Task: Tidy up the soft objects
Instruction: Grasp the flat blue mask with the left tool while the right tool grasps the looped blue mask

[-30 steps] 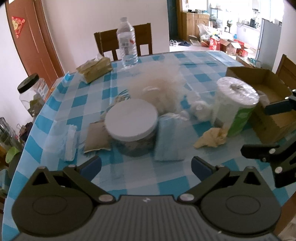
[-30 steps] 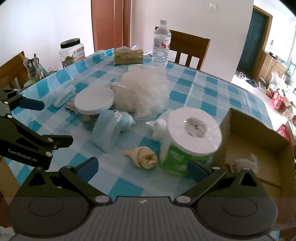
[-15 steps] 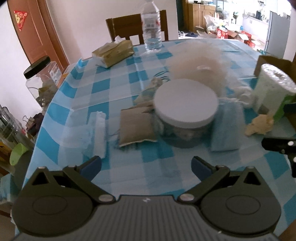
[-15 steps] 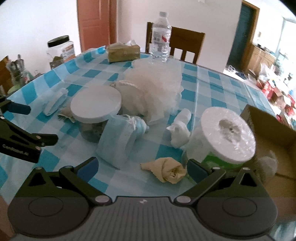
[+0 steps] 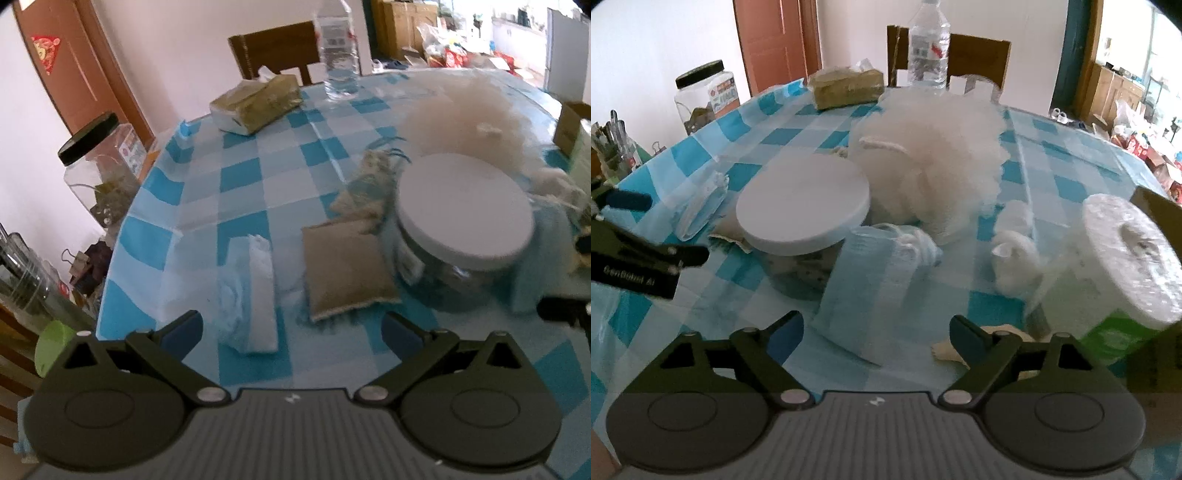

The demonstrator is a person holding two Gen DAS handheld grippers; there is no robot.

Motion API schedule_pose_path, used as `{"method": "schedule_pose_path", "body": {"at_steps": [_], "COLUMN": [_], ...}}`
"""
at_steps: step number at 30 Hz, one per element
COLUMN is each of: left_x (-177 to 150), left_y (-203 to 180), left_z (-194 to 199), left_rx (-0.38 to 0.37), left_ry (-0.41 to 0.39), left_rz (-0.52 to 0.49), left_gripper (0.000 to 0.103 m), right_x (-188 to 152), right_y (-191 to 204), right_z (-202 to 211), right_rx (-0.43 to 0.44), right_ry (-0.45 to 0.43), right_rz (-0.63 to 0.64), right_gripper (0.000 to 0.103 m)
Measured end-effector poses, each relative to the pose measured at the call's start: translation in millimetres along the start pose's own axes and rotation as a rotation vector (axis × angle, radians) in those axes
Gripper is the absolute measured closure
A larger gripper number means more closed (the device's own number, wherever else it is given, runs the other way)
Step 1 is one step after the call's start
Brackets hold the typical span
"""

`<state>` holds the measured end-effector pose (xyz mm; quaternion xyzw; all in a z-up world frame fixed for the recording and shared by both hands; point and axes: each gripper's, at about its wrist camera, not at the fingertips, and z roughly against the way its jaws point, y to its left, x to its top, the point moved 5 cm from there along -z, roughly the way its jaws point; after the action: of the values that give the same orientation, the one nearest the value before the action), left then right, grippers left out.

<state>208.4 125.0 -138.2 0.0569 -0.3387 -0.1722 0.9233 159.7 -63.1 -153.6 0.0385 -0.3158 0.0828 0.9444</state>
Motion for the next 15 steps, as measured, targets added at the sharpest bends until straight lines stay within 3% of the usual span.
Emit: {"method": "schedule_pose_path", "body": {"at_steps": [2,6,13,15], "left_x": [2.0,5.3,8.5,7.4], "left_y": [5.7,17.2,36.2,38.7], "left_z": [-6.8,-20.4,-39.0,-45.0], "left_rx": [0.008,0.027,0.014,0.015], "left_ry": [-0.006,-0.004,0.025,0.046], "left_rz": [0.02,0.062,0.147,0.157], "left_gripper": [0.005,0.022,0.029,0.036], "right_x": [0.1,-1.5,0.0,1.9], "right_y": [3.3,7.6,7.6,6.4], "right_z": [-3.4,-7.0,-12.6,-15.9], "right_rx": [0.005,0.009,0.015,0.015], "right_ry": [0.006,0.013,0.026,0.032], "right_rz": [0.008,0.027,0.001,-0.022], "right_gripper": [0.013,0.013,0.017,0.018]}}
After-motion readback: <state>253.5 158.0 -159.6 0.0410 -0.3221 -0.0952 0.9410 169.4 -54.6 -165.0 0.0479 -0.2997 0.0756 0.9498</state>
